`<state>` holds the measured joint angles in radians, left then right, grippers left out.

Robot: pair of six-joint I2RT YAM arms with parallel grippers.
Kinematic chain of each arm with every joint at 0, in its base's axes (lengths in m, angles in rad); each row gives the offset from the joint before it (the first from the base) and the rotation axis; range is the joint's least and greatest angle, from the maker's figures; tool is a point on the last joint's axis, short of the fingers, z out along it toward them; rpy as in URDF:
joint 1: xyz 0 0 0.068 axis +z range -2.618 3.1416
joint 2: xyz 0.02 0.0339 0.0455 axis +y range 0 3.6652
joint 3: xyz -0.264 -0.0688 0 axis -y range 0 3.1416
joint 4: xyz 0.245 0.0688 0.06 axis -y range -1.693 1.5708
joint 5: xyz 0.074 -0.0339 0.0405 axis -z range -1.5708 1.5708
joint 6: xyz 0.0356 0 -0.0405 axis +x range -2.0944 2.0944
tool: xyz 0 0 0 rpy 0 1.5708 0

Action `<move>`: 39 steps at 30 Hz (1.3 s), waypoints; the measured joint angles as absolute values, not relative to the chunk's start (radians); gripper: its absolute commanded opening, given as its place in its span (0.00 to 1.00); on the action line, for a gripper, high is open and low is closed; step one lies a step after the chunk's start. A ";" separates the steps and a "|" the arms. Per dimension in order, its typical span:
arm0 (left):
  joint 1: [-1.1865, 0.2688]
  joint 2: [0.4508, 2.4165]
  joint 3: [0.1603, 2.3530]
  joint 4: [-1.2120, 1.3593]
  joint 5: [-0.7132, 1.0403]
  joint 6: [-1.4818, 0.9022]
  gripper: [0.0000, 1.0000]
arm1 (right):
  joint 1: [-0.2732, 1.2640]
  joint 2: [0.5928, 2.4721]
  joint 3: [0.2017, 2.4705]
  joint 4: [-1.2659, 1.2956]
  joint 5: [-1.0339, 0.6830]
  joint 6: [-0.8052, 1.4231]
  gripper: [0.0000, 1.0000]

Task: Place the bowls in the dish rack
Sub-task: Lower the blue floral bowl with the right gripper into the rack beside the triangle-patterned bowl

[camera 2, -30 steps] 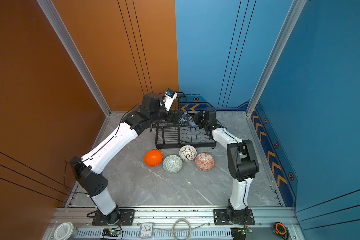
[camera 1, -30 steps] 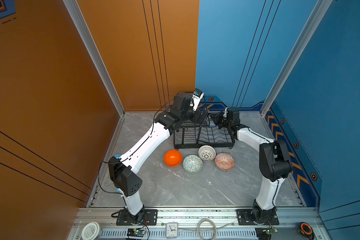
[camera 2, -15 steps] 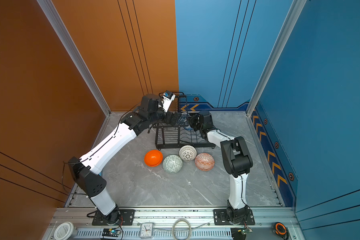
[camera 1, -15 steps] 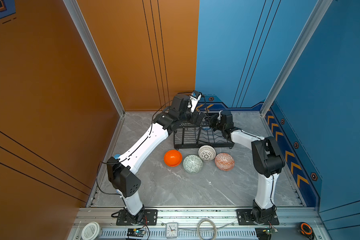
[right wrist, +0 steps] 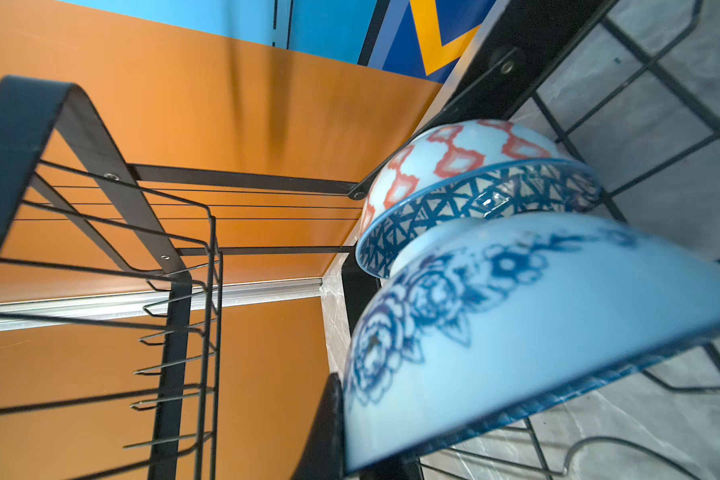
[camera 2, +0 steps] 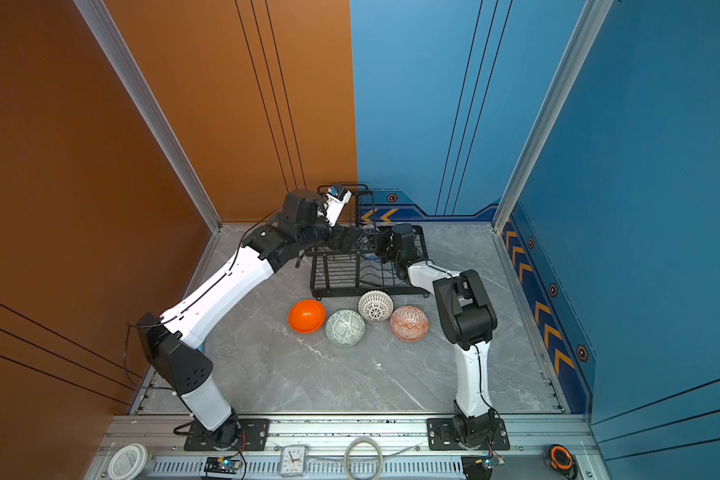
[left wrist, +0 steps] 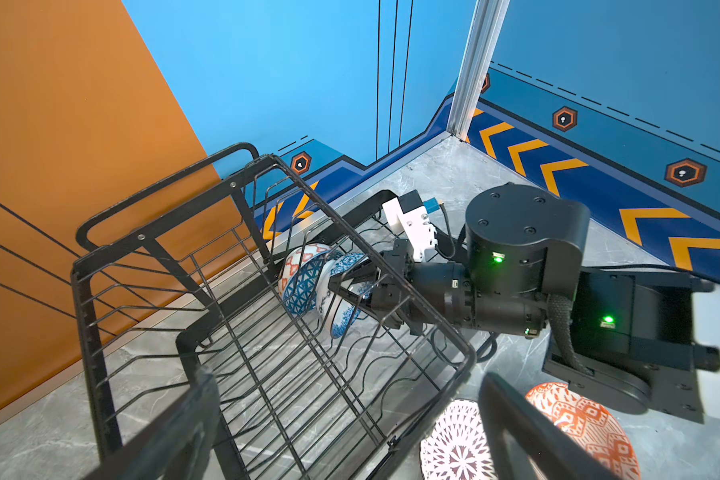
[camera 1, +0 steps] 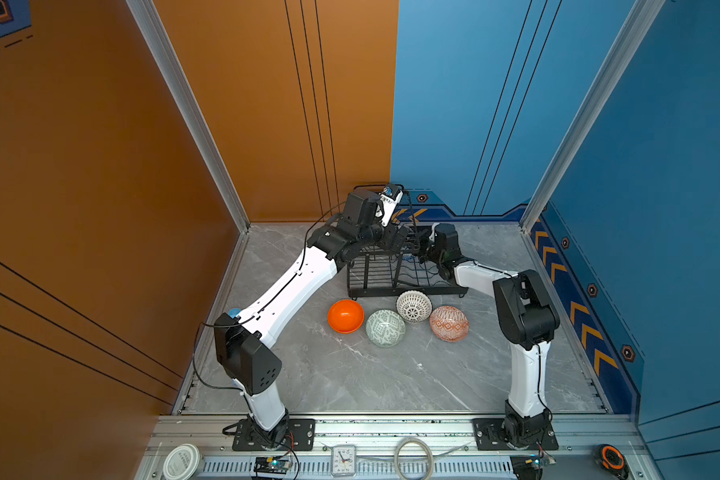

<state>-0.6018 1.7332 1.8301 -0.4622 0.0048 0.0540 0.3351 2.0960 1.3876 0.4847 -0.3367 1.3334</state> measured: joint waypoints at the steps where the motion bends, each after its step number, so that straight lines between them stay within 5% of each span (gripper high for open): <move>1: -0.602 1.733 1.830 -0.461 0.005 0.057 0.98 | 0.335 2.106 1.388 0.492 -0.337 1.337 0.00; 39: -0.590 1.680 1.776 -0.462 0.000 0.090 0.98 | 0.381 2.189 1.368 0.702 -0.259 1.481 0.00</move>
<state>-0.5900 1.6802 1.7763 -0.4622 0.0002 0.0898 0.3809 2.1891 1.3682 0.7021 -0.2592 1.4807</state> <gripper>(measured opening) 0.979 0.082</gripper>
